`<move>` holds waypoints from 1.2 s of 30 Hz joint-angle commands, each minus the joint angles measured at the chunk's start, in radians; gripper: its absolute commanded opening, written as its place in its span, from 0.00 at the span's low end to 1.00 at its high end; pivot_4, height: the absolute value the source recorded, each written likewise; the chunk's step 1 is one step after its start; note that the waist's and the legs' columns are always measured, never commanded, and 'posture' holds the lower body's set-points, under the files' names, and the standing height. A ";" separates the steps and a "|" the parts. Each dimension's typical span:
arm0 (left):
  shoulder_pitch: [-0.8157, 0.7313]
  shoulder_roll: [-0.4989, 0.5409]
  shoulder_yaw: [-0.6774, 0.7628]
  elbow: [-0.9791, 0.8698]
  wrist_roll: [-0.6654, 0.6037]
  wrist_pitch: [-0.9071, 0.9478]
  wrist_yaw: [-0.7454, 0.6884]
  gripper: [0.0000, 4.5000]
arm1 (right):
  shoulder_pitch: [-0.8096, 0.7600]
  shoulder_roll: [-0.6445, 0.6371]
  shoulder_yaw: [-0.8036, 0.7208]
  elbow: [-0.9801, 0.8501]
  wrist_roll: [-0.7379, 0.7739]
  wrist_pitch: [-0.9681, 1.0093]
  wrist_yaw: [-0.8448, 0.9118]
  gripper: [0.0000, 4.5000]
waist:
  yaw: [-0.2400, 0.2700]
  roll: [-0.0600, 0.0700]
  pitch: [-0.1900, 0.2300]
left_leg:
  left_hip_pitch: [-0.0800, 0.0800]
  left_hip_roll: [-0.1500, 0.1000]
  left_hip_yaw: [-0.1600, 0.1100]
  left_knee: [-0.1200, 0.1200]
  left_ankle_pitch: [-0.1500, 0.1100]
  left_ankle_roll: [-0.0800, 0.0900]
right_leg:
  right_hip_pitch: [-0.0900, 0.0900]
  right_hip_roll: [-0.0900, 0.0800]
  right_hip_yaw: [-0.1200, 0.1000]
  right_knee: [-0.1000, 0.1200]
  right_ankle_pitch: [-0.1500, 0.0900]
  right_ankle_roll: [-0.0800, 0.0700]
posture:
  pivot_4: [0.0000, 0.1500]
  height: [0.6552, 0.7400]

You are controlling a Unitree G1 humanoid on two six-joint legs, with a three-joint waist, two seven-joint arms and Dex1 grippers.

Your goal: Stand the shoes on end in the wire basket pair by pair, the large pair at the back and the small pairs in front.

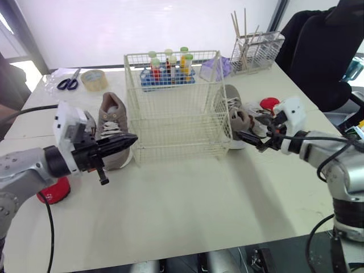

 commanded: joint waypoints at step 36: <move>0.023 -0.022 0.060 -0.038 0.071 -0.024 0.003 0.00 | -0.293 -0.047 0.518 0.147 -0.332 -0.522 0.646 0.15 | -0.001 0.000 0.000 | 0.000 0.005 0.001 0.001 0.000 -0.001 | -0.001 0.006 0.001 0.000 0.002 0.003 | 1.00 1.00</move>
